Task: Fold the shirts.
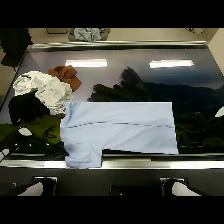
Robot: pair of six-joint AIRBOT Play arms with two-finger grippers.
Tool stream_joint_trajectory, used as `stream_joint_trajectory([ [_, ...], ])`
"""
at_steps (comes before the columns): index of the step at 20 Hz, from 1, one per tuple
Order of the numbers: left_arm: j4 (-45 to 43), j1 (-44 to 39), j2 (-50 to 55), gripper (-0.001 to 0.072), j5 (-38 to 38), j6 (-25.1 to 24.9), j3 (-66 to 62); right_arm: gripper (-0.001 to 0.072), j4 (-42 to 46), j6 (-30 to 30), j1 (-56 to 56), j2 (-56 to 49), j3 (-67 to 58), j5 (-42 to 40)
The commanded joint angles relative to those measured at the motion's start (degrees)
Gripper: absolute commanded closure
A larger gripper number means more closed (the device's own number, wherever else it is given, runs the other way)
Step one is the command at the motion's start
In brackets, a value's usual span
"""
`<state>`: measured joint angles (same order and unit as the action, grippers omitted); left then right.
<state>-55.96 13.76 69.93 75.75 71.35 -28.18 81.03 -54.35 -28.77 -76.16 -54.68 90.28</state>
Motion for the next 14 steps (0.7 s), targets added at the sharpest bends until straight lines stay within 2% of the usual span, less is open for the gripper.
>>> stream_joint_trajectory([
  [1,0.55,-0.04,-0.07,0.068,-1.07,-1.99,0.35,0.0118,-3.26,1.27,-0.02,0.04,5.29,-0.35],
  [6,0.52,-0.04,-0.07,0.068,-1.29,-3.13,0.35,0.0116,-3.28,0.5,-0.02,-0.04,8.72,-6.6],
  [9,0.5,-0.04,-0.07,0.068,-1.29,-4.13,0.35,0.0119,-3.28,-1.95,0.0,-0.46,8.87,-10.69],
  [14,0.52,-0.04,-0.07,0.0681,-1.29,-5.46,0.35,0.0128,-4.13,-3.8,0.04,-0.46,8.92,-11.8],
])
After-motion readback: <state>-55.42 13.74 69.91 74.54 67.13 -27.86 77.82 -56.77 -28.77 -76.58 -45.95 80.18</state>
